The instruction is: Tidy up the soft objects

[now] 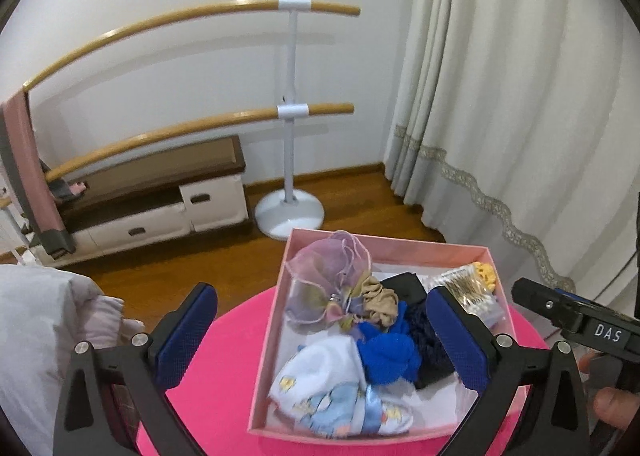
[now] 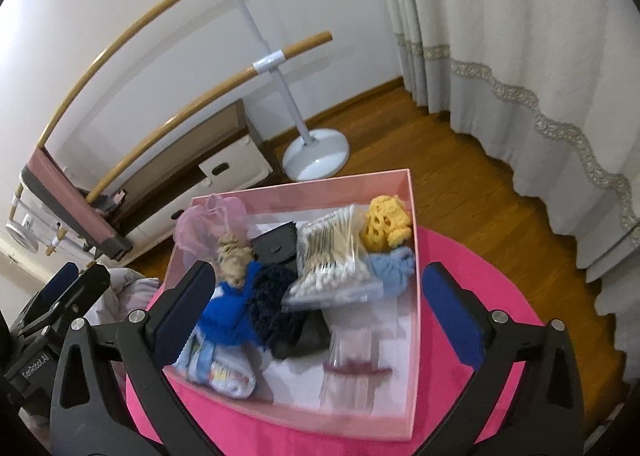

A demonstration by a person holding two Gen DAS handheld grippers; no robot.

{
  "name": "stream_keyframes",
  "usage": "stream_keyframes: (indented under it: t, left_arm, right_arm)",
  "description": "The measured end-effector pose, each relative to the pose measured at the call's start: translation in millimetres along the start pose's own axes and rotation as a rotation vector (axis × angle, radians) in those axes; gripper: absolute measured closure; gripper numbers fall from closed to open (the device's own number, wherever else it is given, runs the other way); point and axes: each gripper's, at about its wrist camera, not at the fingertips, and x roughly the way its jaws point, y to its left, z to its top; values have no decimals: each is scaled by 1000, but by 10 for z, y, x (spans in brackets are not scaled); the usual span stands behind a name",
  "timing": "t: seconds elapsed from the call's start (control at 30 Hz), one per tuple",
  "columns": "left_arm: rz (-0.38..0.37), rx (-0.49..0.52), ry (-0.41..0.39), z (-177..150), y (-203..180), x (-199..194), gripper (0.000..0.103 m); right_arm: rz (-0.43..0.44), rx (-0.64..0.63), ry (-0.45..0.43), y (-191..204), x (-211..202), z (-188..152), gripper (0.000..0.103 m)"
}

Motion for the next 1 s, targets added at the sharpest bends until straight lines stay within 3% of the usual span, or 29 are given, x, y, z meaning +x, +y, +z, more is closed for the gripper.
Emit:
stream_keyframes:
  t: [0.3, 0.5, 0.67, 1.0]
  left_arm:
    - [56, 59, -160, -839, -101, -1074, 0]
    - [64, 67, -231, -1588, -68, -1762, 0]
    - [61, 42, -258, -2168, 25, -2282, 0]
    - [70, 22, -273, -2888, 90, -3059, 0]
  right_arm:
    - [-30, -73, -129, 260, -954, -585, 0]
    - [-60, -110, -222, 367, -1545, -1096, 0]
    - [-95, -152, -276, 481, -1891, -1517, 0]
    - [-169, -198, -407, 693, -2419, -2230, 0]
